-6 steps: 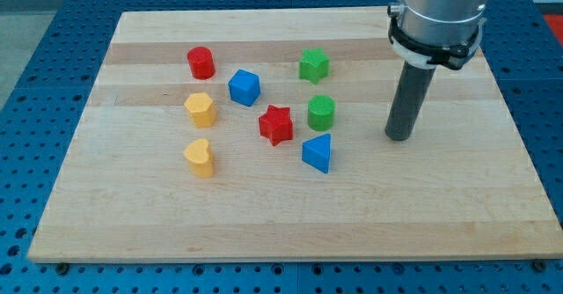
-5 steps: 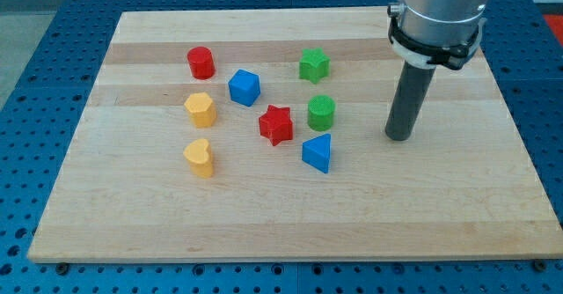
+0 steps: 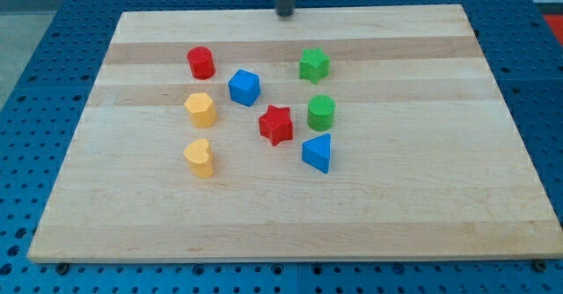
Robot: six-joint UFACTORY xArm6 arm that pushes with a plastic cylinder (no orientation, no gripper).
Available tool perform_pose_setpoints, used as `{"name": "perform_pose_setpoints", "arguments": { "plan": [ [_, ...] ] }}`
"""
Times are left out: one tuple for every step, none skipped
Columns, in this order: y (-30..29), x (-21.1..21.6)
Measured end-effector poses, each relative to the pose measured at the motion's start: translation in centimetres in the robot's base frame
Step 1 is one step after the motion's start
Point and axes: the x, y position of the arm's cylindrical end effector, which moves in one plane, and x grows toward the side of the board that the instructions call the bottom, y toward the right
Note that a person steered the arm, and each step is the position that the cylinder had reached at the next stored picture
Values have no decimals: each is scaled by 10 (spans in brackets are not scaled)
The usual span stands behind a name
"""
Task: Push the yellow hexagon to the yellow heart
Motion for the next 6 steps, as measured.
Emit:
{"name": "perform_pose_setpoints", "arguments": {
  "plan": [
    [-51, 0],
    [-145, -1],
    [-252, -1],
    [-262, 2],
    [-260, 47],
    [-256, 116]
  ]
}}
